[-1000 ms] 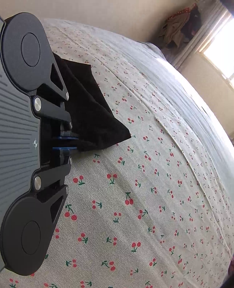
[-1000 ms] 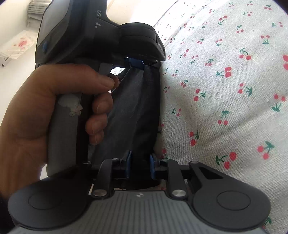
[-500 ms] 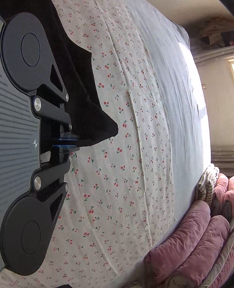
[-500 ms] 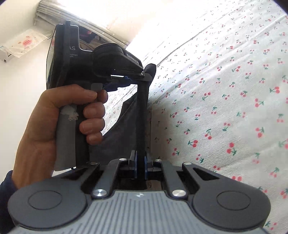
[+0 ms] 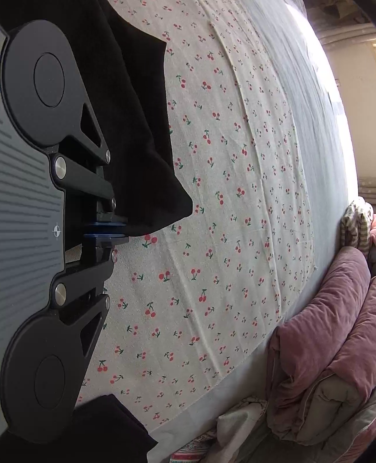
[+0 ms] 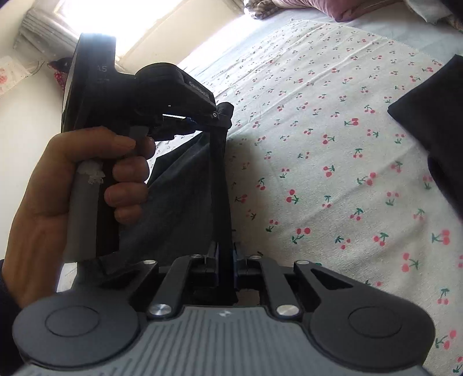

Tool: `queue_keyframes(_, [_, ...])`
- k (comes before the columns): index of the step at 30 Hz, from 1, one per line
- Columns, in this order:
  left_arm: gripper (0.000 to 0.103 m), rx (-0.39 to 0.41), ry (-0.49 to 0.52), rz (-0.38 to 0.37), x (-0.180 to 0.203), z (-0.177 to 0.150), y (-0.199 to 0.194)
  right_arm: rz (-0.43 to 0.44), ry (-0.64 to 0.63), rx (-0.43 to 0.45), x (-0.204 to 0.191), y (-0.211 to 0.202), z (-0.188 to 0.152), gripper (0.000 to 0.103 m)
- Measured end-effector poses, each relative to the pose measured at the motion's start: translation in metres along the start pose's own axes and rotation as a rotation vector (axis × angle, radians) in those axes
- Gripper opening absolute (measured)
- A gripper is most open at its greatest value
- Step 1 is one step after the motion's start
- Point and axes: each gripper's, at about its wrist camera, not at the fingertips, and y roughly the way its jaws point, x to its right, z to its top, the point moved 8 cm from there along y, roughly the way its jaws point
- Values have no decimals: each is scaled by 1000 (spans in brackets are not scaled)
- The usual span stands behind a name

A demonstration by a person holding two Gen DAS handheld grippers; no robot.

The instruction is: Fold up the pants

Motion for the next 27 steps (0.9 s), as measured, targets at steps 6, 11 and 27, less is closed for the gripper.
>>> queue_keyframes(6, [10, -5, -59, -67, -12, 0, -2, 0, 33, -8, 5, 5, -4, 42])
queue_keyframes(11, [9, 2, -118, -70, -16, -2, -6, -24, 92, -12, 17, 20, -7, 32])
queue_keyframes(27, [91, 17, -60, -124, -107, -27, -68, -180, -47, 121, -24, 14, -11, 0])
